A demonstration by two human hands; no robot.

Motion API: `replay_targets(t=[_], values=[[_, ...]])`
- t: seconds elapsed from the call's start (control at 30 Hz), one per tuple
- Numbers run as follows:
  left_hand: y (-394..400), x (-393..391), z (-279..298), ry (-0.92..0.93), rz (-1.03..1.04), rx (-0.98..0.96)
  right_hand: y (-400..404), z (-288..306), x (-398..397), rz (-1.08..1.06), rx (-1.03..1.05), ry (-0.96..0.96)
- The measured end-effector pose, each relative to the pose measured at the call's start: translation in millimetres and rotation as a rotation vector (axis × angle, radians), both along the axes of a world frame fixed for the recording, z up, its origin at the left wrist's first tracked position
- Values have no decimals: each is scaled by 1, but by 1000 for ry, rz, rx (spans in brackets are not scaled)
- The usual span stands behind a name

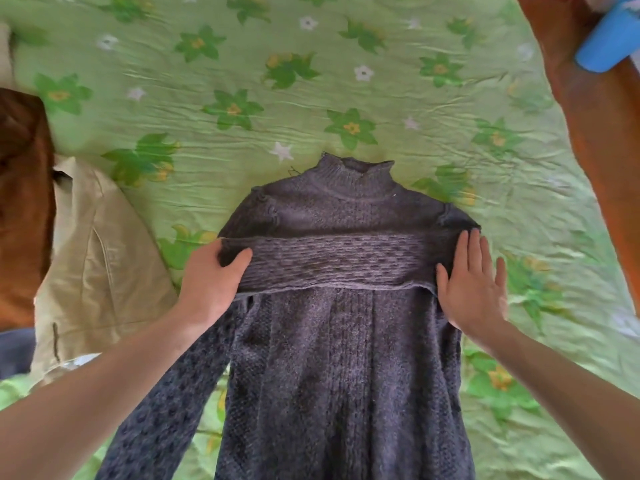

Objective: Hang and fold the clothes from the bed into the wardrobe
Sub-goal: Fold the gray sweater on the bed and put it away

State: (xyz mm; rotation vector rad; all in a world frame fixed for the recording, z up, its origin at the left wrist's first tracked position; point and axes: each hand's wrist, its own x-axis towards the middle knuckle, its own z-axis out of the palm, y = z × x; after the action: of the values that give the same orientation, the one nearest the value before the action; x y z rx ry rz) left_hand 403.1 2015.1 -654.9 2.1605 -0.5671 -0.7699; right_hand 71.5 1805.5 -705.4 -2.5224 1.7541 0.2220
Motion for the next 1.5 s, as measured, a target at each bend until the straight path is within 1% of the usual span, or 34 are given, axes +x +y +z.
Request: replay_targets(t=[0.07, 0.13, 0.17, 0.27, 0.33, 0.4, 0.47, 0.5, 0.53, 0.57, 0.6, 0.63, 0.7, 0.77, 0.83, 0.9, 0.97, 1.03, 1.07, 1.13, 1.2, 1.27, 1.33, 1.4, 1.5], values=[[-5, -2, -1, -2, 12, -3, 2, 0, 6, 179, -76, -75], [-10, -3, -3, -2, 23, 10, 3, -3, 8, 357, -27, -88], [-11, -3, -6, 0, 22, 19, 3, -5, 8, 394, 19, -60], [-11, 4, -14, 23, 7, 34, 2, -14, 0, 369, 71, 59], [-6, 8, -17, 23, -15, 29, 4, -15, 1, 340, 70, 71], [0, 9, -18, -67, -34, 27, 11, -10, 12, 318, 26, 43], [9, 9, -19, -208, -4, 109, 22, -5, 36, 351, -22, -26], [14, 12, -20, -230, 17, 134, 28, -3, 53, 395, -21, -85], [19, 15, -18, -179, 44, 123, 35, 0, 74, 454, -4, -149], [22, 19, -18, -73, 82, 103, 43, 2, 99, 513, 33, -211], [27, 22, -16, 33, 94, 128, 49, 5, 125, 565, 78, -259], [32, 26, -16, 98, 60, 189, 55, 6, 151, 617, 118, -287], [45, 36, -14, 103, -71, 297, 71, 6, 194, 739, 150, -269], [56, 43, -10, 145, -180, 311, 86, 1, 220, 826, 155, -214], [67, 50, 0, 228, -247, 308, 91, 1, 236, 772, 155, -217], [77, 55, 9, 352, -323, 303, 88, 6, 246, 623, 126, -276], [86, 58, 15, 428, -401, 334, 81, 8, 248, 525, 100, -275], [95, 59, 20, 452, -454, 344, 78, 7, 248, 534, 75, -206], [100, 61, 21, 458, -441, 319, 80, 7, 247, 545, 74, -194], [109, 66, 28, 462, -392, 235, 86, 8, 246, 527, 93, -235], [119, 77, 41, 444, -366, 214, 93, 9, 244, 483, 116, -318], [131, 96, 57, 465, -419, 273, 98, 8, 240, 474, 99, -349], [142, 116, 73, 484, -517, 386, 100, 4, 237, 489, 74, -333], [149, 132, 88, 480, -588, 472, 99, 4, 240, 460, 100, -309], [159, 151, 99, 553, -552, 447, 99, 11, 249, 388, 168, -276]])
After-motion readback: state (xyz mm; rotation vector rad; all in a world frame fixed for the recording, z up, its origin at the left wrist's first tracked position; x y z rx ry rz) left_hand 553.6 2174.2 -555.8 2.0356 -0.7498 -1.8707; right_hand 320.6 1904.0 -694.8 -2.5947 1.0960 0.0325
